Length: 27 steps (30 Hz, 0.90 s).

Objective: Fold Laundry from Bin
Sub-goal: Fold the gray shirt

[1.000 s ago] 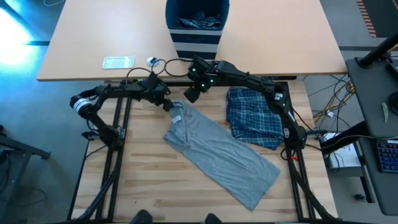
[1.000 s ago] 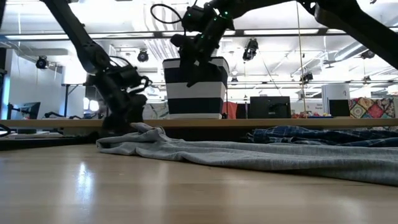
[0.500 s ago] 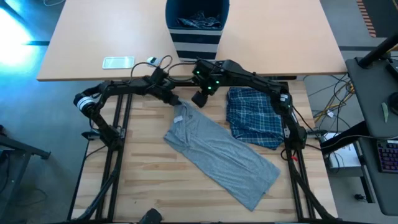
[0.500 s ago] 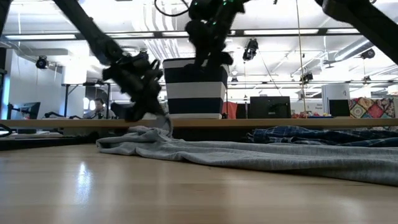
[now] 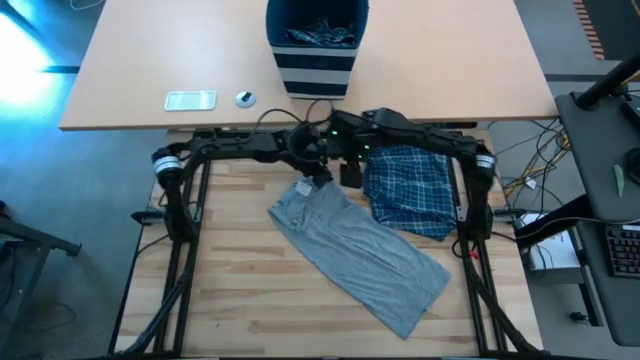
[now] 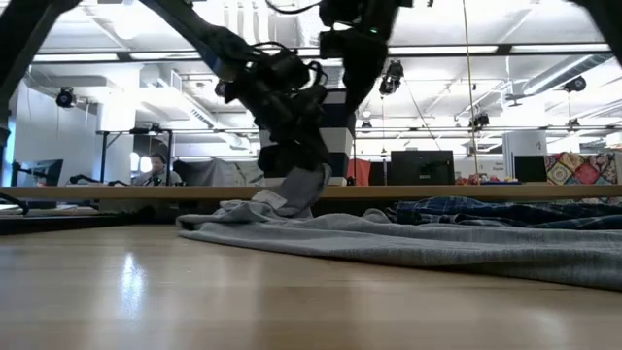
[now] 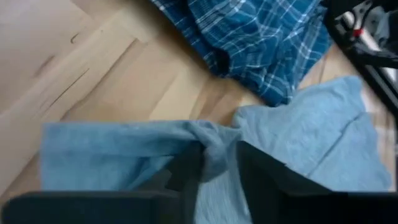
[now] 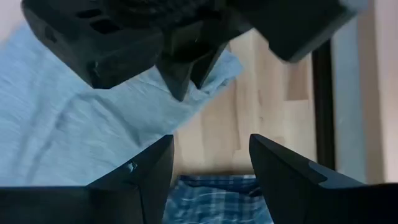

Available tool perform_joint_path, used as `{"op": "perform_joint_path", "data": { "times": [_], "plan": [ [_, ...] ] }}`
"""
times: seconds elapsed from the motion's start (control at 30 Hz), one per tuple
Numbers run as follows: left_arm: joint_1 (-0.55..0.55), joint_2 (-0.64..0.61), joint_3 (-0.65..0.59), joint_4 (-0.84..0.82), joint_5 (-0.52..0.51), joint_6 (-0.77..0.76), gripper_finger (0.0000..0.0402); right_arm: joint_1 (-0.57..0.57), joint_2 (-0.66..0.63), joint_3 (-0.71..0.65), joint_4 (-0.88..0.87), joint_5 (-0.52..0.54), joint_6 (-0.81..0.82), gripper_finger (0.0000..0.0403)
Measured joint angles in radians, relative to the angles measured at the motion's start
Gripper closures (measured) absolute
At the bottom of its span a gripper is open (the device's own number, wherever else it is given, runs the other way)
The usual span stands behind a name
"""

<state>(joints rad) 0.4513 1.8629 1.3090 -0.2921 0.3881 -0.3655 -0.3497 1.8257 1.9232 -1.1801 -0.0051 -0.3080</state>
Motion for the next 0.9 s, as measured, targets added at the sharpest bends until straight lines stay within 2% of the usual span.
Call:
{"op": "perform_joint_path", "data": {
  "times": [0.1,0.2,0.4,0.5,0.63,0.77,0.9],
  "plan": [
    [-0.013,0.018,0.045,-0.073,-0.002,0.003,0.025,-0.011,-0.116,-0.195,0.157,0.0,-0.079,0.0197],
    [-0.023,-0.022,0.06,-0.158,-0.027,0.019,0.0198,-0.02,-0.189,-0.356,0.27,-0.016,-0.145,0.0197],
    [-0.095,-0.213,-0.008,-0.262,-0.197,0.009,0.0129,-0.026,-0.169,-0.532,0.487,-0.039,-0.177,0.0197],
    [-0.157,-0.312,-0.105,-0.277,-0.288,-0.062,0.0117,-0.026,-0.124,-0.549,0.568,-0.064,-0.237,0.0197],
    [-0.294,-0.433,-0.255,-0.236,-0.475,-0.171,0.0115,-0.026,-0.047,-0.552,0.565,-0.066,-0.365,0.0197],
    [-0.45,-0.494,-0.382,-0.106,-0.644,-0.281,0.0121,-0.014,0.014,-0.552,0.59,-0.048,-0.491,0.0197],
    [-0.552,-0.506,-0.456,-0.084,-0.75,-0.434,0.0125,-0.003,0.06,-0.55,0.644,-0.014,-0.503,0.0198]
  ]
}}
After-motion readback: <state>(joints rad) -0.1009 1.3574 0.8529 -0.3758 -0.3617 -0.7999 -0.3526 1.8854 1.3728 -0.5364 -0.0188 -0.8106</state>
